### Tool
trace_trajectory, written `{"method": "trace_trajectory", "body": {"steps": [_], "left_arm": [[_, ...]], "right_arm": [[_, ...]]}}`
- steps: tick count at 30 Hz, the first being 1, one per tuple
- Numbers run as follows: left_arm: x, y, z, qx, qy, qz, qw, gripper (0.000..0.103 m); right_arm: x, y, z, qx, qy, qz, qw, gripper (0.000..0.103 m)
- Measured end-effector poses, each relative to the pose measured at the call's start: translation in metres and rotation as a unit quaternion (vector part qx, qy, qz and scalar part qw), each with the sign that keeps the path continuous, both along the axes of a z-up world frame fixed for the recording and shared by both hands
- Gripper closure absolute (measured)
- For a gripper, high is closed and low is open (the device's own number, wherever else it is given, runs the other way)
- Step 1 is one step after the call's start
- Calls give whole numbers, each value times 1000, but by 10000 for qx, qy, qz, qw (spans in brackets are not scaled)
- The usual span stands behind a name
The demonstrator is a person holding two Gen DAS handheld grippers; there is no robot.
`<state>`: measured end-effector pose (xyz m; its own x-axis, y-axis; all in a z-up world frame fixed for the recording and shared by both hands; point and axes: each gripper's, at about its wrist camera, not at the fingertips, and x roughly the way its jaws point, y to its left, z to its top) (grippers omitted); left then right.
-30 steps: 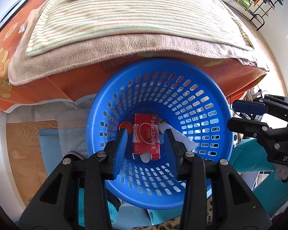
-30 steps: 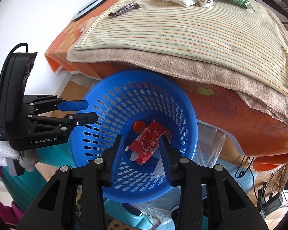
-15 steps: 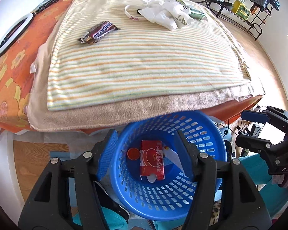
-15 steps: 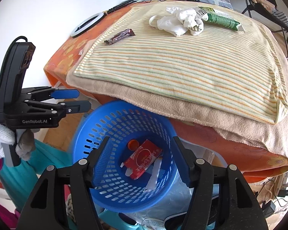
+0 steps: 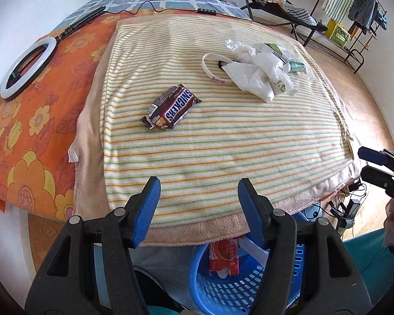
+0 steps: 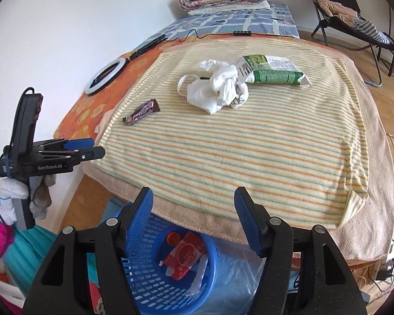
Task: Collect trash
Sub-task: 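Move both tools over the bed toward the Snickers wrapper and white bag, then grasp the Snickers wrapper with the left tool while the right tool grasps the white bag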
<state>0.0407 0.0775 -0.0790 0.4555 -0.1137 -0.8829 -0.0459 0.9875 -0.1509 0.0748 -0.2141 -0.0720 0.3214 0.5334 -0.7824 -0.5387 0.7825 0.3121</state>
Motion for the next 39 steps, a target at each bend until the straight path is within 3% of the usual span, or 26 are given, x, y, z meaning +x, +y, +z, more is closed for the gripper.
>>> {"method": "trace_trajectory", "body": {"steps": [7, 15, 25, 39], "left_arm": [[27, 21, 1, -84, -69, 66, 9999, 40], [62, 24, -11, 265, 48, -127, 9996, 40], [97, 11, -38, 898, 260, -415, 9948, 40], [116, 17, -59, 768, 402, -379, 9955, 40]], "right_arm": [[45, 10, 27, 208, -305, -69, 9993, 39], [93, 30, 32, 446, -300, -117, 9985, 39], [132, 69, 24, -19, -590, 26, 9983, 39], [171, 105, -20, -666, -490, 6, 9966, 39]]}}
